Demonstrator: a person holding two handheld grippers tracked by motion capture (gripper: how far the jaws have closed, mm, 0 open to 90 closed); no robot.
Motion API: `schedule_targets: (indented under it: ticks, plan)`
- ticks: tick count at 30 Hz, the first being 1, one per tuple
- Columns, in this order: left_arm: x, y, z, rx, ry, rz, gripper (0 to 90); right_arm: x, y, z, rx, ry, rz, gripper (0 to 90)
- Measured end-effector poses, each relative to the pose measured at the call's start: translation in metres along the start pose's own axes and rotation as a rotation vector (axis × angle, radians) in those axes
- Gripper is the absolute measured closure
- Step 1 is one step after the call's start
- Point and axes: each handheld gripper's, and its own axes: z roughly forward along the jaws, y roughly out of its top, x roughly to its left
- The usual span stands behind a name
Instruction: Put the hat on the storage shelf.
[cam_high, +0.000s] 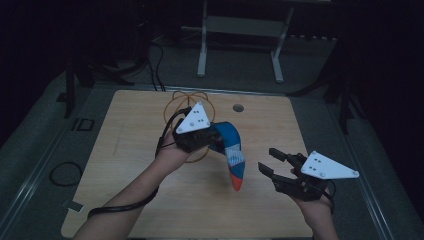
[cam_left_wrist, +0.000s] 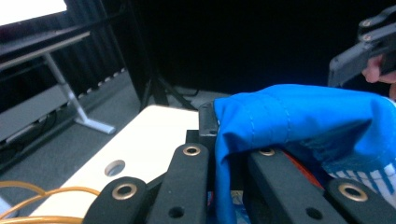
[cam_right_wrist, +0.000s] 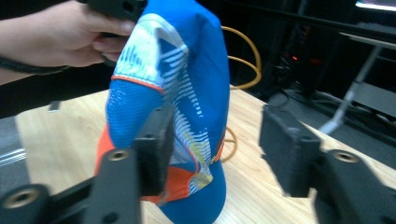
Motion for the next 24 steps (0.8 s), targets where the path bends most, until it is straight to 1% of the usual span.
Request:
schedule_targets:
  ticks: [1, 2, 3, 4, 5, 6, 7, 9, 10, 11, 12, 13, 14, 15, 16, 17, 18, 20, 21, 22, 24]
  plan:
    - [0.001, -0.001, -0.002, -0.023, -0.027, -0.005, 89.4, 0.001, 0.000, 0.002, 0.003, 0.005, -0.002, 49.8]
    - [0.002, -0.003, -0.005, -0.042, -0.044, -0.007, 89.3, 0.002, 0.000, 0.003, 0.005, 0.013, -0.005, 51.2]
    - [0.003, -0.004, -0.006, -0.048, -0.069, -0.007, 89.3, 0.003, 0.000, 0.005, 0.001, 0.037, -0.011, 51.1]
    - [0.004, -0.006, -0.008, -0.074, -0.100, 0.004, 89.2, 0.004, 0.000, 0.007, -0.001, 0.043, -0.010, 52.3]
    - [0.004, -0.008, -0.009, -0.085, -0.107, 0.012, 89.2, 0.005, 0.000, 0.009, 0.002, 0.053, -0.014, 53.3]
    - [0.005, -0.009, -0.011, -0.088, -0.128, 0.012, 89.2, 0.006, 0.000, 0.011, 0.002, 0.066, -0.027, 53.3]
    - [0.005, -0.011, -0.012, -0.108, -0.144, 0.018, 89.2, 0.008, 0.000, 0.013, -0.003, 0.066, -0.031, 53.7]
    - [0.008, -0.013, -0.014, -0.132, -0.184, 0.005, 89.2, 0.009, 0.000, 0.018, -0.004, 0.084, -0.028, 56.2]
    - [0.009, -0.014, -0.015, -0.147, -0.192, 0.006, 89.2, 0.010, 0.000, 0.021, -0.003, 0.091, -0.030, 56.4]
    - [0.010, -0.015, -0.016, -0.165, -0.220, -0.006, 89.2, 0.012, 0.000, 0.023, 0.001, 0.098, -0.030, 56.6]
    - [0.011, -0.016, -0.017, -0.183, -0.242, -0.007, 89.2, 0.013, -0.001, 0.026, 0.000, 0.110, -0.029, 56.6]
    - [0.012, -0.016, -0.018, -0.198, -0.252, -0.009, 89.2, 0.014, -0.002, 0.028, 0.004, 0.121, -0.030, 56.7]
    - [0.013, -0.017, -0.018, -0.215, -0.287, -0.018, 89.2, 0.016, -0.002, 0.030, 0.007, 0.130, -0.034, 56.6]
    - [0.013, -0.018, -0.018, -0.225, -0.294, -0.015, 89.2, 0.018, -0.003, 0.033, 0.007, 0.147, -0.025, 56.3]
    - [0.012, -0.019, -0.017, -0.234, -0.309, -0.021, 89.2, 0.019, -0.003, 0.035, 0.008, 0.155, -0.028, 55.2]
    - [0.012, -0.019, -0.016, -0.243, -0.334, -0.024, 89.2, 0.021, -0.003, 0.037, 0.013, 0.152, -0.030, 52.9]
    - [0.010, -0.019, -0.015, -0.253, -0.341, -0.015, 89.1, 0.023, -0.003, 0.039, 0.016, 0.151, -0.035, 51.4]
    - [0.008, -0.019, -0.014, -0.255, -0.365, -0.005, 89.2, 0.024, -0.004, 0.044, 0.018, 0.152, -0.034, 49.2]
    - [0.007, -0.019, -0.013, -0.254, -0.365, -0.002, 89.2, 0.024, -0.004, 0.045, 0.016, 0.164, -0.030, 49.1]
    - [0.006, -0.018, -0.012, -0.255, -0.380, -0.005, 89.2, 0.024, -0.004, 0.046, 0.013, 0.166, -0.027, 49.4]
    - [0.004, -0.018, -0.010, -0.253, -0.382, 0.000, 89.2, 0.025, -0.004, 0.049, 0.012, 0.168, -0.029, 53.0]
